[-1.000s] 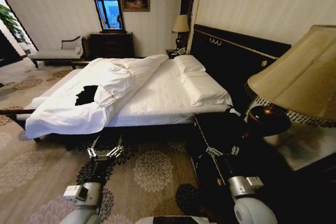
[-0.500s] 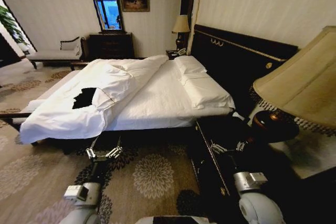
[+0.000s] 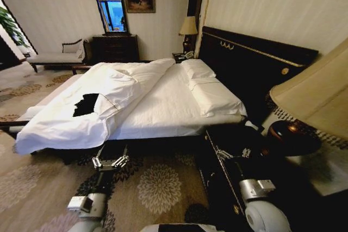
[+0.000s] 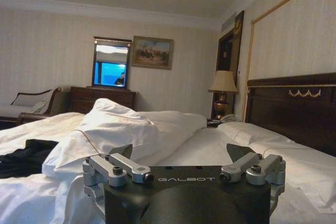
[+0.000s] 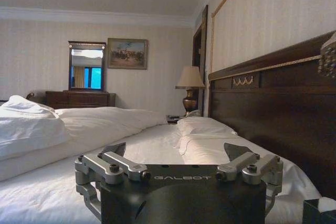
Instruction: Fold the clothes on the bed.
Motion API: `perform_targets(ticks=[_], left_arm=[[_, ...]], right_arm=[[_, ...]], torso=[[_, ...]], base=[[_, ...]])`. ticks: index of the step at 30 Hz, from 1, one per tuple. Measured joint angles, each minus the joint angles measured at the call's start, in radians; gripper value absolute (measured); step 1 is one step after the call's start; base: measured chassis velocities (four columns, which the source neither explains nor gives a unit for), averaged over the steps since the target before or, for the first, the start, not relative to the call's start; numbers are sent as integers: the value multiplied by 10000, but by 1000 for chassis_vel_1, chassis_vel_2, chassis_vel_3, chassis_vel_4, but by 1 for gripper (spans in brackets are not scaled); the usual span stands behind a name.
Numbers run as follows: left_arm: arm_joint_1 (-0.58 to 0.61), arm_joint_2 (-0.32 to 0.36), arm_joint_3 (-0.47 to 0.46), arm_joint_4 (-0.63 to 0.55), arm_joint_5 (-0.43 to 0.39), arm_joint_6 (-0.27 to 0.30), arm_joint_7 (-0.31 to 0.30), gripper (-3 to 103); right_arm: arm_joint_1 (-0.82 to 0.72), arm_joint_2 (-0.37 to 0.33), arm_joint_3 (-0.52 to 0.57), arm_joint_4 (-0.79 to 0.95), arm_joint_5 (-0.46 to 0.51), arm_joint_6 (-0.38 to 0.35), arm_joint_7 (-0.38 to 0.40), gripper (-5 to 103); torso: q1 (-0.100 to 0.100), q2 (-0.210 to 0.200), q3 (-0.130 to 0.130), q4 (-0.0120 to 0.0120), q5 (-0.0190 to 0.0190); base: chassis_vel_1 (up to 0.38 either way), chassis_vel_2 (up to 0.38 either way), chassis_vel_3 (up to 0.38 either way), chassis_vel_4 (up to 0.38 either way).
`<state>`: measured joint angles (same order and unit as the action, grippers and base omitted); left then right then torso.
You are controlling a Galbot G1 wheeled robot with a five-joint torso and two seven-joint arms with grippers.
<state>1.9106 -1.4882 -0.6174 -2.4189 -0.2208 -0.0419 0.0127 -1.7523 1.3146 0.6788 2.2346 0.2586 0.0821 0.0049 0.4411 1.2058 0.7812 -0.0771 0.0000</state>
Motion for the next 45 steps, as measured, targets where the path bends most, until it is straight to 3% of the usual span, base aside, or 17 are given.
perform_targets(ticks=[7, 24, 31, 45], left_arm=[[-8, -7, 77, -14, -657, 187, 20, 100], [-109, -19, 37, 186, -383, 131, 20, 100], [-142, -25, 48, 166, -921, 325, -25, 100], [-162, 25, -23, 143, -919, 337, -46, 100]], right_arm=[[1, 33, -20, -52, -28, 31, -33, 100], [75, 96, -26, -268, -30, 148, -237, 100], [48, 177, -59, -319, -37, 232, -307, 100], [92, 292, -98, -409, -26, 309, -429, 100]], torso=[[1, -1, 0, 1, 0], [1, 0, 0, 1, 0], [1, 0, -1, 0, 0], [2, 0, 0, 0, 0]], base=[[-122, 113, 129, -111], [-110, 116, 105, -113], [-116, 119, 120, -105], [-122, 122, 127, -118]])
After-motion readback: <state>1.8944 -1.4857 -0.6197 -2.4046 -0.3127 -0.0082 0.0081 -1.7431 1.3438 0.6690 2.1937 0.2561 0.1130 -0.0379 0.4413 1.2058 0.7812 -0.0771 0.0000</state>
